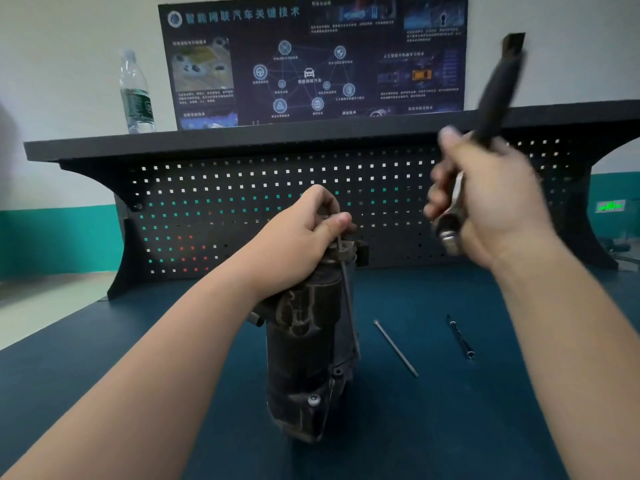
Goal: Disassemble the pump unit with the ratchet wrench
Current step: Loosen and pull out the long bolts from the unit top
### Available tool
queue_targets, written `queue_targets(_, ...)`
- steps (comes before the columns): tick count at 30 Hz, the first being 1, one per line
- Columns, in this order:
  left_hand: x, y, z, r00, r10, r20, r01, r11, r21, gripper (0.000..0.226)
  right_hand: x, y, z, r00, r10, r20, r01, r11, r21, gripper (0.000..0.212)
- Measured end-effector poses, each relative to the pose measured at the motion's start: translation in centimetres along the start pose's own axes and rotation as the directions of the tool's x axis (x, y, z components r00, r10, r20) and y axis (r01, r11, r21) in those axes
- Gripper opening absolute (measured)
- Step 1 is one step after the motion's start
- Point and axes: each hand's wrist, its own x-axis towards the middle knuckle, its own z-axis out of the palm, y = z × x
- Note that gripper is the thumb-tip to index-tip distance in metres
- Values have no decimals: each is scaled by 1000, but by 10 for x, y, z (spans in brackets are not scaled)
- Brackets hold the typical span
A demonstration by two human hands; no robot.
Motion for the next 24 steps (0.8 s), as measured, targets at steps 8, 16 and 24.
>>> queue_targets(8, 2, 2, -2, 997, 80, -4, -80, 997, 6, 10, -19, 41, 18, 824, 300, 481, -98, 912, -399, 9)
queue_targets(16, -1, 5, 0, 998, -59, -25, 52, 971, -233, 73, -21, 38, 29, 942, 97, 320, -34, 980, -197, 8)
queue_targets(24, 1, 6, 8, 994, -91, -54, 80, 980, -182, 74, -7, 32, 42, 974, 80, 210, -75, 997, -32, 16)
